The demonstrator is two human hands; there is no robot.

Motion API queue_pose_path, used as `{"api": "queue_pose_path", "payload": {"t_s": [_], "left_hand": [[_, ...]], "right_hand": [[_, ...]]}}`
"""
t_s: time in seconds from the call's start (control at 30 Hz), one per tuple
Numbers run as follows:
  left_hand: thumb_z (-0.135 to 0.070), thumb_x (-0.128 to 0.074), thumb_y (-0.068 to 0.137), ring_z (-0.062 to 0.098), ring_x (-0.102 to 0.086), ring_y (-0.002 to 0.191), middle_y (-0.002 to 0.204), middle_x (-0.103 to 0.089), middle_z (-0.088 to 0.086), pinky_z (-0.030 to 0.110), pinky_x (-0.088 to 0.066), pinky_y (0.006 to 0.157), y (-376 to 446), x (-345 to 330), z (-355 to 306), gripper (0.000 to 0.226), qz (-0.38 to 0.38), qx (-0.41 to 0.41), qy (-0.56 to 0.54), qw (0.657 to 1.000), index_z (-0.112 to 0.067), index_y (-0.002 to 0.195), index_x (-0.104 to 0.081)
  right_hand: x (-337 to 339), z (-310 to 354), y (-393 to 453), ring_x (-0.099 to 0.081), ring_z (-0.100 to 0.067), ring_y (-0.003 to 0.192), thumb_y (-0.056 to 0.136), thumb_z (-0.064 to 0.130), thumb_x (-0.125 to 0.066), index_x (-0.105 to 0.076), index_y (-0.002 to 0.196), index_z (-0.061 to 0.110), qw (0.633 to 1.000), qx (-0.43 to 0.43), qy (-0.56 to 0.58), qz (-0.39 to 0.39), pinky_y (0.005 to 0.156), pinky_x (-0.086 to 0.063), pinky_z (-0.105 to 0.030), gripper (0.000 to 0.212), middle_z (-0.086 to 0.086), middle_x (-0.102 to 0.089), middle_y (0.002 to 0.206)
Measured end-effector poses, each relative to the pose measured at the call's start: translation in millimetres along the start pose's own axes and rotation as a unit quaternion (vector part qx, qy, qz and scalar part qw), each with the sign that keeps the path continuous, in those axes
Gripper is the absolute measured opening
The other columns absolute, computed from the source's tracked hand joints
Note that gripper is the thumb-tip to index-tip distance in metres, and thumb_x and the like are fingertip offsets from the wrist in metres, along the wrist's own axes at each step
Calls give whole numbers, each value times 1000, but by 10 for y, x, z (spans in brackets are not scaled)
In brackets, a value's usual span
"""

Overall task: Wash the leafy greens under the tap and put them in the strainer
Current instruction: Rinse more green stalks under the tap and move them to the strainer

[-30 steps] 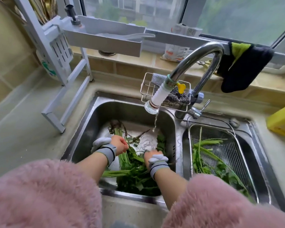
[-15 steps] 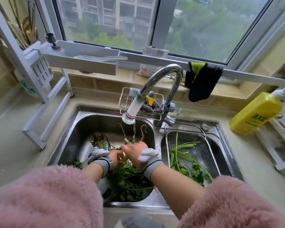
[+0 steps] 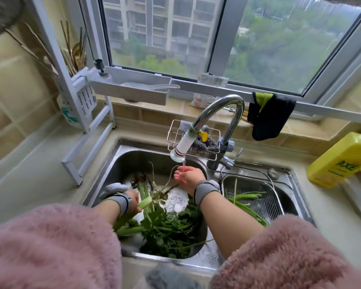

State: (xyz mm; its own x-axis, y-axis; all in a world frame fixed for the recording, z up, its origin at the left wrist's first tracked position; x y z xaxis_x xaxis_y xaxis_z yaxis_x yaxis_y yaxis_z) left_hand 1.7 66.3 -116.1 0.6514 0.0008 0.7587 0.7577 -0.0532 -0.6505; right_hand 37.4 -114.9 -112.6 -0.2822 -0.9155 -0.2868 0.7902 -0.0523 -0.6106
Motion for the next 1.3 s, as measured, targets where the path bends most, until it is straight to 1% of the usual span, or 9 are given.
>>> {"api": "queue_pose_path", "payload": {"t_s": [0.13, 0.23, 0.37, 0.47, 0.63, 0.87, 0.97, 1.07, 1.3], "left_hand": [[-33, -54, 92, 18, -56, 108, 116, -59, 2, 25, -43, 92, -99, 88, 163, 35, -7, 21, 19, 1000, -13, 122, -58], [-29, -57, 91, 19, -55, 116, 124, -59, 4, 26, -43, 94, -111, 163, 143, 36, -9, 15, 22, 1000, -11, 122, -57], [-25, -59, 90, 16, -58, 94, 101, -63, 1, 26, -47, 91, -99, 187, 132, 32, -8, -5, 4, 1000, -11, 118, -60], [-22, -59, 89, 15, -58, 88, 93, -62, 0, 26, -48, 88, -95, 205, 106, 28, -10, -13, -29, 999, -10, 114, -61], [-24, -58, 91, 13, -56, 82, 104, -71, 3, 23, -46, 78, -114, 224, 56, 24, -4, -14, -54, 998, -11, 110, -62], [-25, -55, 93, 16, -56, 87, 110, -66, 7, 22, -44, 72, -156, 382, -32, 23, 4, -41, -99, 994, -9, 109, -59], [-24, -51, 95, 24, -58, 96, 117, -62, 14, 28, -44, 79, -164, 451, -64, 34, -9, -41, -145, 989, -2, 120, -55], [-32, -63, 87, 16, -48, 72, 89, -59, 10, 26, -38, 63, -78, 446, -24, 25, -30, -49, -253, 966, -9, 94, -59], [-29, -66, 85, 13, -45, 60, 66, -54, 2, 24, -33, 55, -35, 376, 12, 21, -23, -71, -349, 934, -16, 75, -54]], "right_hand": [[-142, 39, -15, -56, -19, 43, 93, -15, -32, -39, 130, -16, 999, -9, 46, -22, 36, -46, -17, 38, -18, -60, 106], [-29, 37, -1, -56, -17, 63, 93, -10, -39, -44, 127, -13, 990, 14, -136, -40, 55, -52, -22, 35, -9, -56, 80], [74, -157, 39, -52, -20, 86, 91, 0, -44, -54, 125, 4, 907, 32, -417, -48, 76, -44, -29, 36, -15, -62, 109], [93, -418, -44, -53, -22, 98, 87, 0, -49, -50, 127, 9, 877, -5, -480, -16, 77, -42, -28, 41, -9, -55, 108], [129, -630, -181, -55, -21, 94, 84, -5, -48, -37, 138, 19, 890, 54, -453, -11, 68, -45, -23, 60, -7, -41, 136], [162, -283, -251, -60, -16, 99, 91, 20, -60, -67, 109, 8, 817, 153, -555, -27, 90, -43, -24, 23, -8, -67, 113], [210, -157, -229, -53, -21, 115, 92, 15, -55, -53, 124, 8, 845, 201, -486, -97, 99, -38, -27, 33, -8, -53, 127], [315, -190, -171, -48, -24, 111, 91, 4, -46, -41, 129, 5, 888, 154, -393, -183, 98, -38, -31, 39, -10, -46, 121], [-20, -580, -236, -56, -19, 108, 94, 25, -53, -35, 141, 21, 848, 100, -512, 93, 74, -45, -23, 50, -1, -45, 140]]}}
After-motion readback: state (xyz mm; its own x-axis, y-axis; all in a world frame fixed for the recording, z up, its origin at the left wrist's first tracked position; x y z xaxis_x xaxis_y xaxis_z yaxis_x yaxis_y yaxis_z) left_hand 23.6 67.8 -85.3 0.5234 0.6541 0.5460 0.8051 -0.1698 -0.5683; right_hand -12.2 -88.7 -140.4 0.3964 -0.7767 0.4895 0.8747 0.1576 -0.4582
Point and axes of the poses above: each hand's wrist, its own y-axis towards the middle knuckle, its own x-axis out of the back of the hand, z = x × y, the point moved 2 cm from there along y, towards the middle knuckle
